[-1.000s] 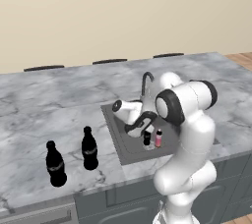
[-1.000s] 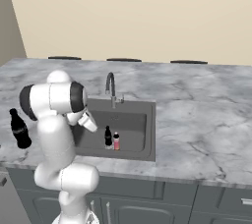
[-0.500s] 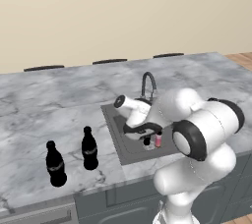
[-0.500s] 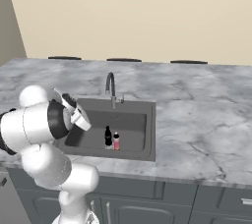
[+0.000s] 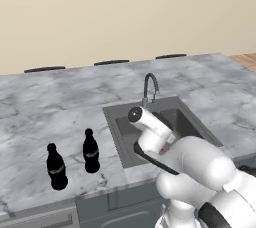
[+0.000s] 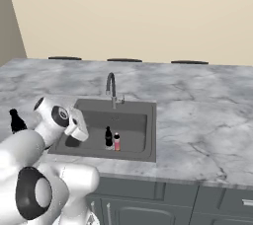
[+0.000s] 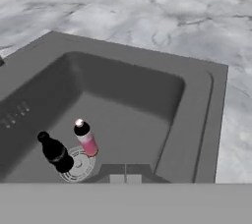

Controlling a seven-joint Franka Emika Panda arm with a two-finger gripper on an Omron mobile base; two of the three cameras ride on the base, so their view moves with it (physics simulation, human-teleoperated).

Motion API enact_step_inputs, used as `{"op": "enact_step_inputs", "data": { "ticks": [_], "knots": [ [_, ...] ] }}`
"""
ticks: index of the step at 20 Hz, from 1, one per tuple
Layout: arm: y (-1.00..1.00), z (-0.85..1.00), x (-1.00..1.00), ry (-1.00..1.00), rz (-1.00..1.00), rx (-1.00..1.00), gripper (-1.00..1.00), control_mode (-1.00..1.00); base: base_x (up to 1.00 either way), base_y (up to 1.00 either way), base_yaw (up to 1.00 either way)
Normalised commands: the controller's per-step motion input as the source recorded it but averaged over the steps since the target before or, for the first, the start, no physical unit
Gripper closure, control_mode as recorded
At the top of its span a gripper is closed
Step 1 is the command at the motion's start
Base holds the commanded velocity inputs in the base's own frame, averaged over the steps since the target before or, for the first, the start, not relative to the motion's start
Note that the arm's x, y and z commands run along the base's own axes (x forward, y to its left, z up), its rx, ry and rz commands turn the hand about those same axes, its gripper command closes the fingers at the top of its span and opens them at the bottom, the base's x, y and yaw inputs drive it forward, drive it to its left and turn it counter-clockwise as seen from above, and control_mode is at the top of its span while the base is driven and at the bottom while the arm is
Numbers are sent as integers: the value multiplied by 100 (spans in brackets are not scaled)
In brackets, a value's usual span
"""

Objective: Place the large bottle from the dining counter next to the other large bottle outside the sink, and place the small bottle from the dining counter next to the other small bottle inside the sink.

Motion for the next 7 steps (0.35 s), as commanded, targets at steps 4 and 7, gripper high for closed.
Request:
{"op": "enact_step_inputs", "data": {
  "ticks": [4, 7],
  "knots": [
    [-12, 37, -61, -40, 5, 7, 100, -100, 0, 0, 0],
    [-3, 46, -62, -36, 7, 7, -100, -100, 0, 0, 0]
  ]
}}
